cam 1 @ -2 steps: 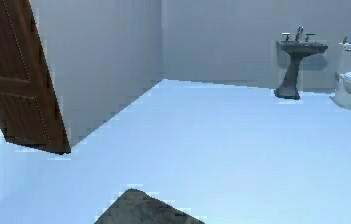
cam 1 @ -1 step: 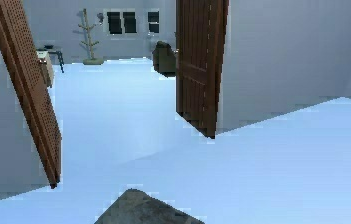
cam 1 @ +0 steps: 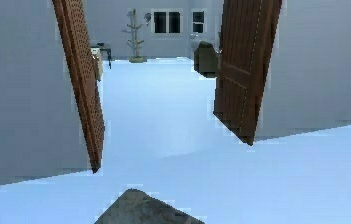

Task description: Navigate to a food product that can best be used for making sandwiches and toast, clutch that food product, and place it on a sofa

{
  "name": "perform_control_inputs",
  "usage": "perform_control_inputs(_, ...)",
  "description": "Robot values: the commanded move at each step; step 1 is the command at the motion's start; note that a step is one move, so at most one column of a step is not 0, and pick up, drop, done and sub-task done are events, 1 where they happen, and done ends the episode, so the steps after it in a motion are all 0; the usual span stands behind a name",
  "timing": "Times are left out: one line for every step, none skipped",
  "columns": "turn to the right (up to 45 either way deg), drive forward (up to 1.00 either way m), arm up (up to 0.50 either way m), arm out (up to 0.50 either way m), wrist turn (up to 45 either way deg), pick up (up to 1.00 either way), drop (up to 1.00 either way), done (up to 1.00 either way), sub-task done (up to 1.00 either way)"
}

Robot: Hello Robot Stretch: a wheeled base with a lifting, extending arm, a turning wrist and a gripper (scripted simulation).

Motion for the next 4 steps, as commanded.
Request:
perform_control_inputs(0.0,1.00,0.00,0.00,0.0,0.00,0.00,0.00,0.00)
perform_control_inputs(0.0,1.00,0.00,0.00,0.0,0.00,0.00,0.00,0.00)
perform_control_inputs(-3.0,0.00,0.00,0.00,0.0,0.00,0.00,0.00,0.00)
perform_control_inputs(0.0,1.00,0.00,0.00,0.0,0.00,0.00,0.00,0.00)
